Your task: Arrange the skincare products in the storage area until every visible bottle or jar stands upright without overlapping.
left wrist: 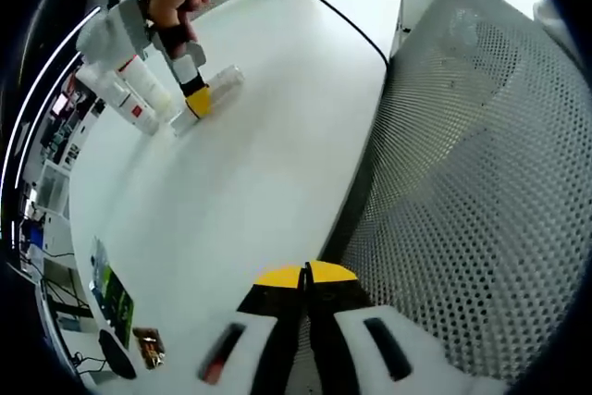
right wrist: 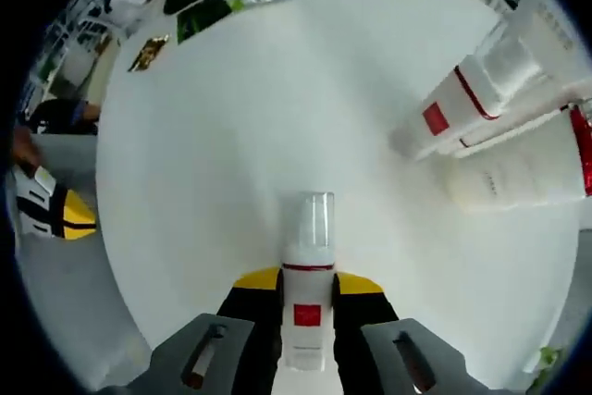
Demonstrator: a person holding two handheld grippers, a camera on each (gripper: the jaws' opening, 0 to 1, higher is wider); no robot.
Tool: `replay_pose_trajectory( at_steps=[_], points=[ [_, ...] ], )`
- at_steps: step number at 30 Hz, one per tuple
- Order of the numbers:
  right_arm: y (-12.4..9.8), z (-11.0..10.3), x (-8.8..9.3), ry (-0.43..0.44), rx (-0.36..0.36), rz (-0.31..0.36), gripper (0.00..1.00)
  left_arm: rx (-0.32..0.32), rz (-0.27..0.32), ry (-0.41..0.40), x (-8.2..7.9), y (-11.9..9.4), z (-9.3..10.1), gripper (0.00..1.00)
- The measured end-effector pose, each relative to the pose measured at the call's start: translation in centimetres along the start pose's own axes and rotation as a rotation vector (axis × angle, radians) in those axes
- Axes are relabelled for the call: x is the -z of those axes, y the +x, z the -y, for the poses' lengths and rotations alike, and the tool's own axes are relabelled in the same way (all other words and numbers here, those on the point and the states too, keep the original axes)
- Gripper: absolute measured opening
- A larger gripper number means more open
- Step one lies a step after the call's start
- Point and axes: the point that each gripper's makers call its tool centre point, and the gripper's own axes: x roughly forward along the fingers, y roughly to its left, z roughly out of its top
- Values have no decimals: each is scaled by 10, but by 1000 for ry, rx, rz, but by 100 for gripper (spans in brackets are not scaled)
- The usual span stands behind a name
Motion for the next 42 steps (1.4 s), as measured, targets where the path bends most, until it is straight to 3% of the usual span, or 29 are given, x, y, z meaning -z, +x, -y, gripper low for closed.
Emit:
replay_pose_trajectory(
  at_steps=[5, 7, 9, 12, 17, 20, 22, 23, 25, 28, 29, 34, 36, 42],
  points=[
    [-1, 1, 1, -34, -9, 21, 15, -2, -1, 0, 0, 0, 0, 2],
    [-1, 2, -2, 38, -18, 94, 15, 0, -4, -1, 1, 0, 0, 2],
    [-3, 7, -4, 70, 17, 153, 15, -1, -3, -1, 1, 0, 0, 2],
    [-6, 3, -3, 44, 48, 185, 15, -4, -2, -3, 1, 0, -1, 2],
    [-19, 2, -23, 210, 47, 408, 15, -5, -4, -4, 1, 0, -1, 2],
    [-36, 3, -35, 320, 38, 600, 15, -5, -1, -3, 1, 0, -1, 2],
    [-44, 7, -36, 370, 62, 674, 15, -4, 0, -2, 1, 0, -1, 2],
    [-50, 6, -41, 349, 68, 735, 15, -4, 1, -2, 0, 0, -1, 2],
    [-59, 12, -40, 369, 127, 793, 15, 0, -1, -1, 1, 1, 0, 2],
    [-72, 12, -48, 390, 141, 923, 15, 2, 0, 0, 0, 0, 1, 2],
    [-76, 10, -51, 358, 154, 966, 15, 3, -1, 0, 0, 0, 1, 2],
    [-86, -1, -60, 196, 251, 1096, 15, 6, -5, -3, 2, 1, 1, 2],
    [-83, -5, -62, 300, 193, 1134, 15, 6, -4, -4, 2, 1, 1, 2],
    [-76, -6, -60, 293, 202, 1147, 15, 13, -11, -7, 3, 2, 3, 2]
  ],
)
